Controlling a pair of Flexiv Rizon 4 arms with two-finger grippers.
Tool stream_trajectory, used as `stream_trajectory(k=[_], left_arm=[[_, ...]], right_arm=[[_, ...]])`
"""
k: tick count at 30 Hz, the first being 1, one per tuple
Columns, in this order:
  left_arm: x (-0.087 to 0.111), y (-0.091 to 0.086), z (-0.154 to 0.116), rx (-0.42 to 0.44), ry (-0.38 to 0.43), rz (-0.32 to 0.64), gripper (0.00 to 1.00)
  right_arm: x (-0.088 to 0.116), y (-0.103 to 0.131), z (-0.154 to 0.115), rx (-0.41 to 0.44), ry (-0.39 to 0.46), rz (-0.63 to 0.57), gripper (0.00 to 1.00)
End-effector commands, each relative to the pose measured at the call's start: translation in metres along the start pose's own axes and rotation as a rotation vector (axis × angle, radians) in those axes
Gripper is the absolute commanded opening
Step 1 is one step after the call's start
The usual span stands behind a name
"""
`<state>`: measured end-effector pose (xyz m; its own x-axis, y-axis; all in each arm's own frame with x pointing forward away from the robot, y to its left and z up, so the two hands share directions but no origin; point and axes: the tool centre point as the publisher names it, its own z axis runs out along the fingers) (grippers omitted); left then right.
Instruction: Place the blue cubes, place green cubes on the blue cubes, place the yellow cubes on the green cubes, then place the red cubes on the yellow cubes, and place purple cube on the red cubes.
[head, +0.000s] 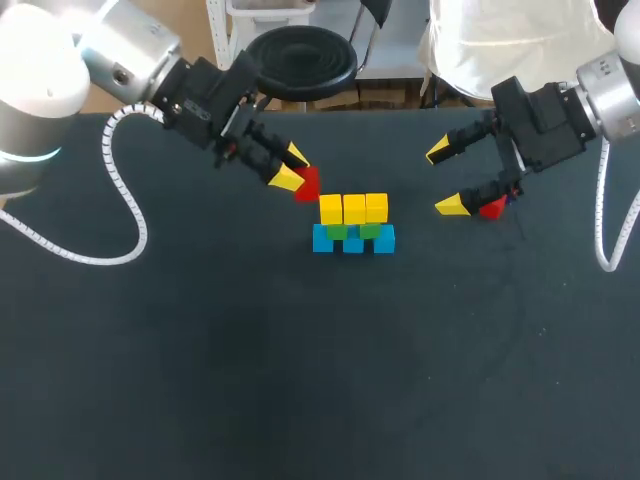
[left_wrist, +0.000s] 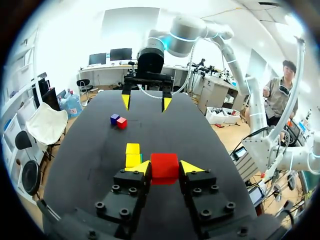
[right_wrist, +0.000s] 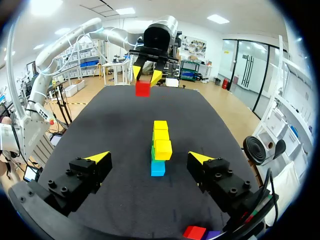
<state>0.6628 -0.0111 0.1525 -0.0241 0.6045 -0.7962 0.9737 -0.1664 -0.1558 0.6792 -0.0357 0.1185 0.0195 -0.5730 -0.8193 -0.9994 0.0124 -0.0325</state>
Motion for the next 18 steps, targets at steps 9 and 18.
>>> stream_trajectory(k=[9, 18], left_arm=[[-0.008, -0.008, -0.004, 0.033, 0.003, -0.042, 0.00], [-0.027, -0.024, 0.023, 0.119, 0.022, -0.061, 0.00]], right_arm=[[0.000, 0.001, 0.000, 0.001, 0.001, 0.000, 1.00], [0.000, 0.001, 0.000, 0.001, 0.001, 0.000, 1.00]])
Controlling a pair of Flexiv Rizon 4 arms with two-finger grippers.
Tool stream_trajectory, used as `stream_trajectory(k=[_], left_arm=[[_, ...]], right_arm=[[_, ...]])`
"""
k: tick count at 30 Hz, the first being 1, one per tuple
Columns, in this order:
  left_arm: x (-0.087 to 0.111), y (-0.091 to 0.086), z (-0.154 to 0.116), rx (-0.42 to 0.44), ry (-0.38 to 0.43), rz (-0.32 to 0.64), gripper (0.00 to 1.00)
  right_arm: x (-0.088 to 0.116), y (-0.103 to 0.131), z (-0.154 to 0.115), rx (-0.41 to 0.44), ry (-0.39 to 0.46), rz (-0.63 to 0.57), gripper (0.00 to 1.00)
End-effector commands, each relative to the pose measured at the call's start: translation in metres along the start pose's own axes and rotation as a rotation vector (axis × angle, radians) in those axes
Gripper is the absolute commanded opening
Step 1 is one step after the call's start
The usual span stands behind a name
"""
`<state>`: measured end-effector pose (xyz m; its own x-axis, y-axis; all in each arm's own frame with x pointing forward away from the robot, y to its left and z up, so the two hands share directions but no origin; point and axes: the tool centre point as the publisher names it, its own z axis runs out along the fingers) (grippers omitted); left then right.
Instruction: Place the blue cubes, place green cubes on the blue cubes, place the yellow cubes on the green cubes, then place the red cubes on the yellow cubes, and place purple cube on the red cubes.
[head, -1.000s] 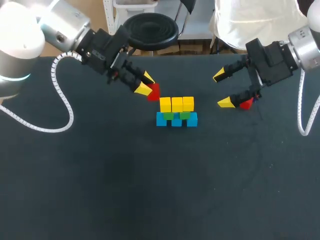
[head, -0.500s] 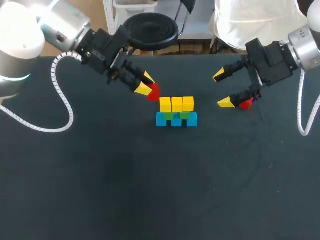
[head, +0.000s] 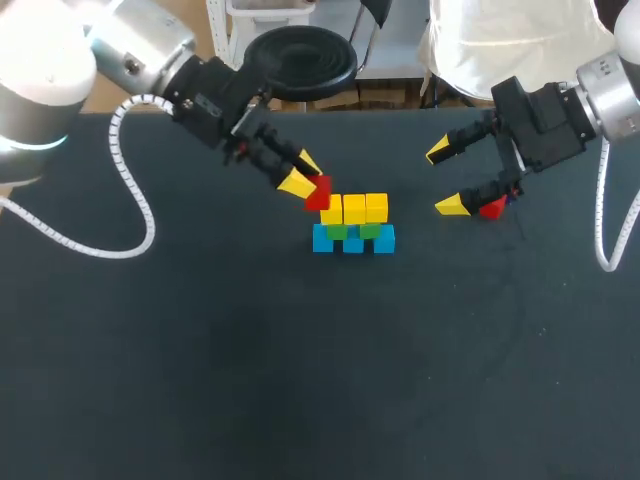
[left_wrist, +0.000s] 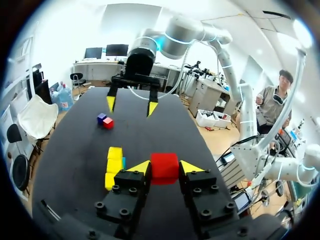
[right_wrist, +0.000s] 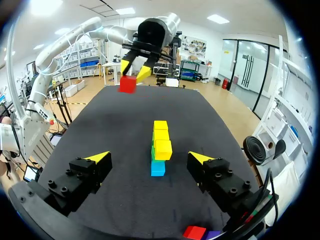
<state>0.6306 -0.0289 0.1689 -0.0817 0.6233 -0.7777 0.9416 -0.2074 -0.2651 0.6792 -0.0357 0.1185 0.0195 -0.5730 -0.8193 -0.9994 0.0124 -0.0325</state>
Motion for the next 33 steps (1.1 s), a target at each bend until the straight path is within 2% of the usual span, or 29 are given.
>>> stream_trajectory(k=[1, 8, 13, 17, 22, 30, 33], left_arm=[[-0.005, 0.008, 0.014, 0.017, 0.014, 0.004, 0.00], [0.004, 0.024, 0.025, -0.024, 0.002, 0.014, 0.00], [0.011, 0.033, 0.023, -0.129, -0.002, -0.001, 0.00], [0.015, 0.036, 0.024, -0.177, -0.020, -0.034, 0.00], [0.019, 0.042, 0.029, -0.223, 0.020, -0.051, 0.00], [0.026, 0.062, 0.037, -0.171, -0.020, -0.078, 0.00], [0.029, 0.067, 0.037, -0.090, -0.050, -0.102, 0.00]], right_arm=[[0.000, 0.001, 0.000, 0.001, 0.001, 0.000, 1.00], [0.000, 0.001, 0.000, 0.001, 0.001, 0.000, 1.00], [0.000, 0.001, 0.000, 0.001, 0.001, 0.000, 1.00], [0.000, 0.001, 0.000, 0.001, 0.001, 0.000, 1.00], [0.000, 0.001, 0.000, 0.001, 0.001, 0.000, 1.00], [0.000, 0.001, 0.000, 0.001, 0.001, 0.000, 1.00], [0.000, 0.001, 0.000, 0.001, 0.001, 0.000, 1.00]])
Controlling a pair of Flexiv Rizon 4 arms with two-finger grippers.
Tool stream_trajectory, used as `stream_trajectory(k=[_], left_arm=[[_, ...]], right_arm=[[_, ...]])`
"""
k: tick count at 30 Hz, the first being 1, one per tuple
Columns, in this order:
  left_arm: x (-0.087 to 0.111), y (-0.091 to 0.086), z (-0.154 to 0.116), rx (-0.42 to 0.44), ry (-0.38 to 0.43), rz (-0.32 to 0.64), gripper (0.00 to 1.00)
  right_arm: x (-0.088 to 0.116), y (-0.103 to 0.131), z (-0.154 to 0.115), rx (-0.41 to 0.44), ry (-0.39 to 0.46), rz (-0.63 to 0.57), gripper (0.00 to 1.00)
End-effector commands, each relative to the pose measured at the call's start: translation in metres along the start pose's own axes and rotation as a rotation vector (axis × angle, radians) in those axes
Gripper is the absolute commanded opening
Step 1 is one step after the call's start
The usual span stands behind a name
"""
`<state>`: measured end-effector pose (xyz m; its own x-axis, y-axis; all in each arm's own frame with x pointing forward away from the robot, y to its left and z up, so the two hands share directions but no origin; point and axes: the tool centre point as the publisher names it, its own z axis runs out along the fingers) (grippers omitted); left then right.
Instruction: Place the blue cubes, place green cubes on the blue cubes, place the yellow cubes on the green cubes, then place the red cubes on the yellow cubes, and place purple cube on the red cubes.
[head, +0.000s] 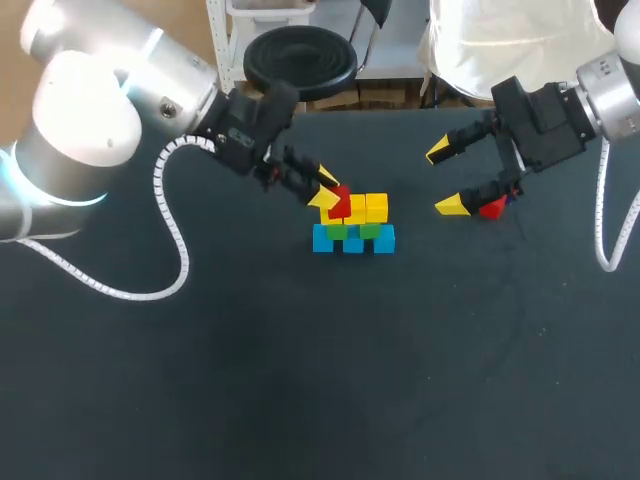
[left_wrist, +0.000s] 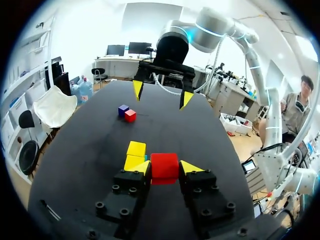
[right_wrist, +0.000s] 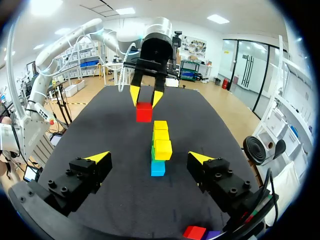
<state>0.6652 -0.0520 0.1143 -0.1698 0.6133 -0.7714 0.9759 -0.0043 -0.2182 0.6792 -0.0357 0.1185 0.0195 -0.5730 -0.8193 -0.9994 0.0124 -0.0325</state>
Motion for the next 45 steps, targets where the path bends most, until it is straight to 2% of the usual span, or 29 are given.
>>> stream_trajectory(k=[1, 21, 23, 27, 33, 41, 45], left_arm=[[0.002, 0.015, 0.003, 0.104, -0.019, -0.020, 0.00], [0.002, 0.015, 0.003, 0.104, -0.019, -0.020, 0.00], [0.001, 0.021, 0.002, 0.081, -0.002, -0.005, 0.00], [-0.002, 0.030, 0.000, 0.094, -0.032, -0.018, 0.00], [-0.006, 0.031, -0.003, 0.082, -0.035, -0.009, 0.00], [-0.008, 0.036, 0.006, 0.161, -0.019, 0.033, 0.00], [-0.006, 0.041, 0.008, 0.154, -0.013, 0.018, 0.00]], right_arm=[[0.000, 0.001, 0.000, 0.001, 0.001, 0.000, 1.00], [0.000, 0.001, 0.000, 0.001, 0.001, 0.000, 1.00], [0.000, 0.001, 0.000, 0.001, 0.001, 0.000, 1.00], [0.000, 0.001, 0.000, 0.001, 0.001, 0.000, 1.00], [0.000, 0.001, 0.000, 0.001, 0.001, 0.000, 1.00], [0.000, 0.001, 0.000, 0.001, 0.001, 0.000, 1.00], [0.000, 0.001, 0.000, 0.001, 0.001, 0.000, 1.00]])
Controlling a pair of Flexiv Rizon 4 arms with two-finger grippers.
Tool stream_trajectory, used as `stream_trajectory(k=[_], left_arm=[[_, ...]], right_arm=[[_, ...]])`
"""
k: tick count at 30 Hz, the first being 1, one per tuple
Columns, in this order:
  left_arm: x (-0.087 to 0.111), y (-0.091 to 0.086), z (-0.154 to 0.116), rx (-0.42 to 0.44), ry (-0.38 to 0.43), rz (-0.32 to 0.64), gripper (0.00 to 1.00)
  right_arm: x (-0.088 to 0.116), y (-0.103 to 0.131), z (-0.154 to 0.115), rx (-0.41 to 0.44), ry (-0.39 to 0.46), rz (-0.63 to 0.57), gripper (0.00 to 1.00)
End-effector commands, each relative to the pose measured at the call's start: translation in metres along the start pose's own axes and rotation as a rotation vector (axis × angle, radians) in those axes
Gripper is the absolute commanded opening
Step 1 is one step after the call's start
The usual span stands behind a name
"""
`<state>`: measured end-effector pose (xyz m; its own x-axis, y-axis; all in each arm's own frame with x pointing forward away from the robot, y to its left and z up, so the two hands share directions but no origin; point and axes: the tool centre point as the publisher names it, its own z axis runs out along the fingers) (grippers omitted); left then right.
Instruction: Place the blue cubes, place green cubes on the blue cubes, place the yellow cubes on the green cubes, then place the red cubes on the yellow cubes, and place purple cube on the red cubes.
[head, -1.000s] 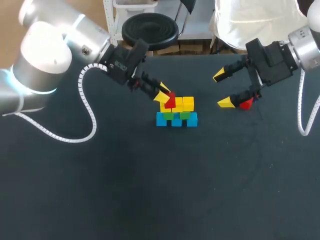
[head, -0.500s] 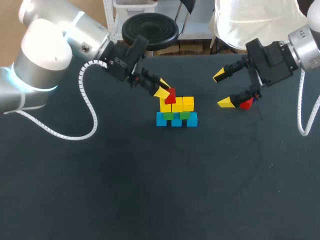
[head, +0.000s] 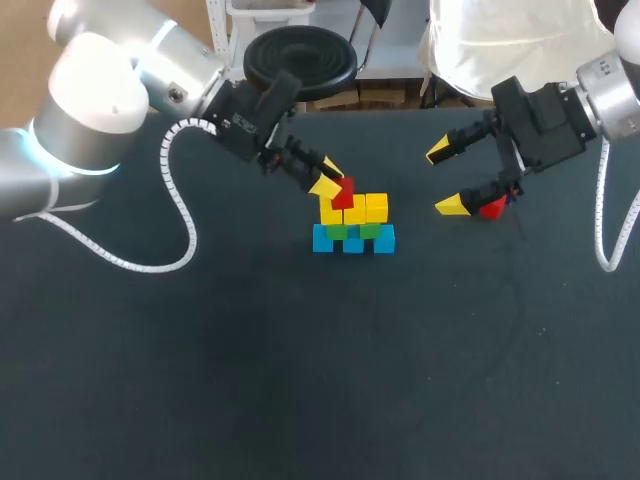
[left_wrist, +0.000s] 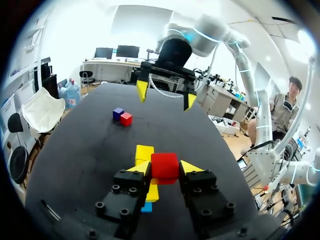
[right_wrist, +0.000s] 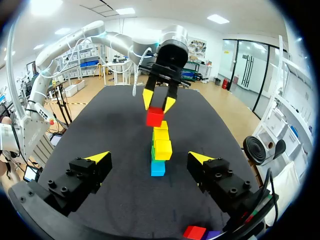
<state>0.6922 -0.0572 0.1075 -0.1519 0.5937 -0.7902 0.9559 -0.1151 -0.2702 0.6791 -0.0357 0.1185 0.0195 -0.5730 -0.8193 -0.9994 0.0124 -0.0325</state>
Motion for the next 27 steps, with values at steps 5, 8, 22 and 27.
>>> stream_trajectory(k=[5, 8, 22, 27], left_arm=[[-0.004, 0.014, 0.001, 0.027, 0.009, -0.006, 0.00], [-0.003, 0.014, 0.001, 0.026, 0.008, -0.011, 0.00], [-0.002, 0.002, 0.010, 0.033, 0.043, -0.006, 0.00], [-0.002, 0.003, 0.011, 0.028, 0.051, -0.005, 0.00]], right_arm=[[0.000, 0.001, 0.000, 0.001, 0.001, 0.000, 1.00], [0.000, 0.001, 0.000, 0.001, 0.001, 0.000, 1.00], [0.000, 0.001, 0.000, 0.001, 0.001, 0.000, 1.00], [0.000, 0.001, 0.000, 0.001, 0.001, 0.000, 1.00]])
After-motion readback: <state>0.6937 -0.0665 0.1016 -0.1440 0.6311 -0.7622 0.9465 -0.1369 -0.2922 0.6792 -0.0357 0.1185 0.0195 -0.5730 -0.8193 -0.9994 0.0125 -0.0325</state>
